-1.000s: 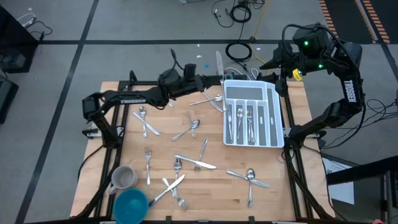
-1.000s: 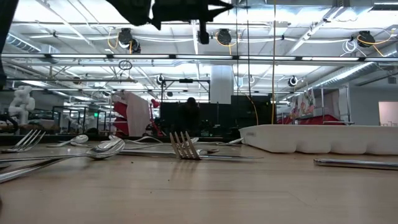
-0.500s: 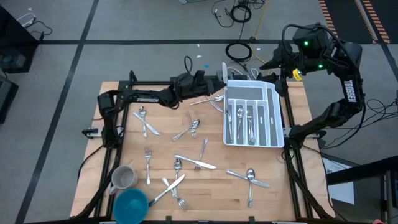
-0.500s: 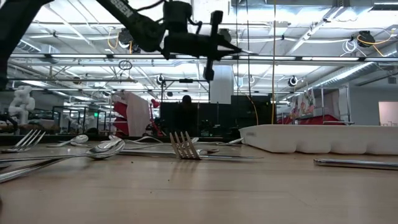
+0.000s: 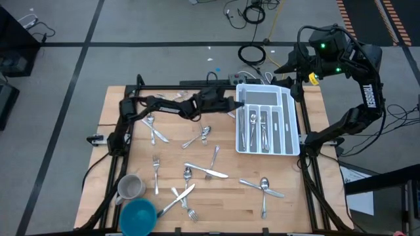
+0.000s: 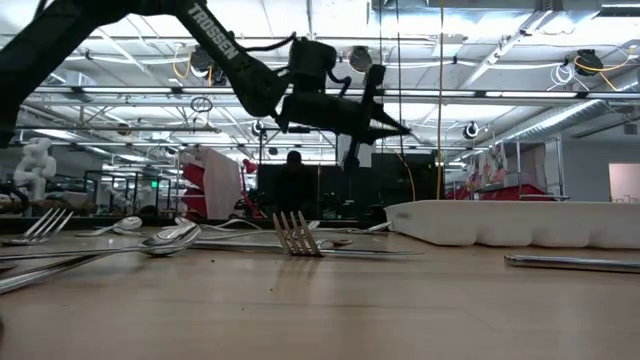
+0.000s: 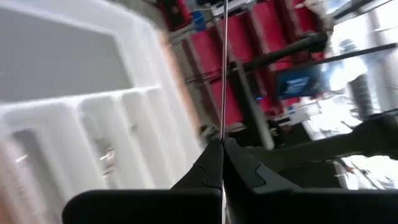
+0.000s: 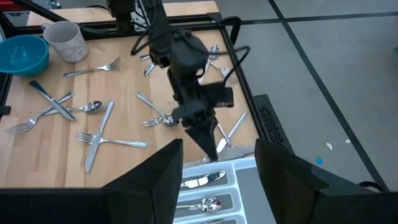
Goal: Sort silverware
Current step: Put the table knife into the silverware tray
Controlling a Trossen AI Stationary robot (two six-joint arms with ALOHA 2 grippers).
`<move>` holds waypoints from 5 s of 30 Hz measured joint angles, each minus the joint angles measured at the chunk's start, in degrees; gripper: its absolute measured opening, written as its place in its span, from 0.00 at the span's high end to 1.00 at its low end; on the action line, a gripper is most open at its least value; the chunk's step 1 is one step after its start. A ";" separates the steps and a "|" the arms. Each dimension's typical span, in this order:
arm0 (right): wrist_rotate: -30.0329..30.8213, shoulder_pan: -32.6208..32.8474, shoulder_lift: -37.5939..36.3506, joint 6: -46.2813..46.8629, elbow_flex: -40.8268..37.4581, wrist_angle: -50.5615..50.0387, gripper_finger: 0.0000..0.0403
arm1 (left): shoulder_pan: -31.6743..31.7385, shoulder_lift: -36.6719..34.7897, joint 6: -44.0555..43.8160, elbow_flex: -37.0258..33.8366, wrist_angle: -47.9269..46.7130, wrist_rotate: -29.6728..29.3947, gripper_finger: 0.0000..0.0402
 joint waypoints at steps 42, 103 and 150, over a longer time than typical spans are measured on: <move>-0.03 0.00 0.00 -2.44 0.00 -0.07 0.52 | -3.09 6.92 -4.52 -0.02 -9.90 -4.61 1.00; -0.03 0.01 0.00 -4.96 0.00 -0.07 0.52 | -4.29 7.12 5.69 -0.17 -6.43 3.74 0.93; -4.81 15.53 1.09 -1.12 -26.29 15.20 0.52 | -18.89 -55.31 40.67 0.00 -65.08 -8.48 0.86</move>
